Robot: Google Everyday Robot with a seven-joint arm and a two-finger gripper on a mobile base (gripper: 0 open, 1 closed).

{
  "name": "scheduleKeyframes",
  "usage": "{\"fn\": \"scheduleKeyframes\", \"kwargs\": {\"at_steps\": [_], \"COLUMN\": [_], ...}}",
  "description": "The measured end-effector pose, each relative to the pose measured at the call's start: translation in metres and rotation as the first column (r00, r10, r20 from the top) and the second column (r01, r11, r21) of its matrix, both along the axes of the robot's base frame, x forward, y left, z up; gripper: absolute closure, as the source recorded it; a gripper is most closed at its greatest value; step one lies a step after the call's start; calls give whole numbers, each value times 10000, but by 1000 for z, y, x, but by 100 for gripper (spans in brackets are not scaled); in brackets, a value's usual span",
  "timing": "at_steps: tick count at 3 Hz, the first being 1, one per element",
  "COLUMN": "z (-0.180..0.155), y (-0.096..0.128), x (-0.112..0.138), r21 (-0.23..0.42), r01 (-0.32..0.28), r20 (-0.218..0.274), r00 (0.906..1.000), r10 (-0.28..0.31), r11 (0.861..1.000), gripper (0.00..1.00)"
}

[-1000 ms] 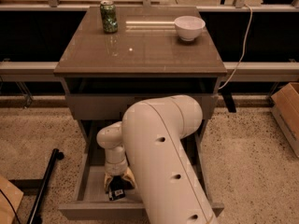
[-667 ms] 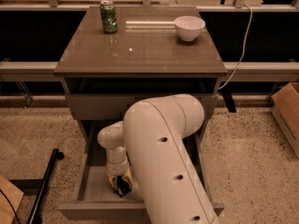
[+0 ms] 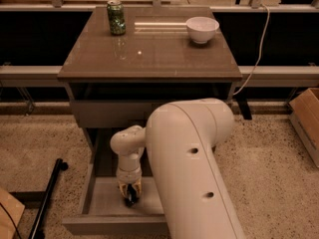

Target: Pick rxbar blueberry from middle drawer and place on counter

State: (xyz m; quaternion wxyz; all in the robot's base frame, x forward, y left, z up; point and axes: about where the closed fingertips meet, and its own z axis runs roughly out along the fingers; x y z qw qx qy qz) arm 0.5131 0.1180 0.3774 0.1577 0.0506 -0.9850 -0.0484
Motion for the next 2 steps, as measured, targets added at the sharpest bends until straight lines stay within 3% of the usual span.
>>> {"fn": "scheduleKeyframes", "kwargs": {"at_steps": [1,2], "z": [39,92], "y": [-19,-58], "x": [6,4], "r21": [748,1191], "r01": [80,326], "r20": [760,1672], "r00": [9970,9845], "r10": [-137,-524], "r11": [9972,9923], "gripper": [100,100]}}
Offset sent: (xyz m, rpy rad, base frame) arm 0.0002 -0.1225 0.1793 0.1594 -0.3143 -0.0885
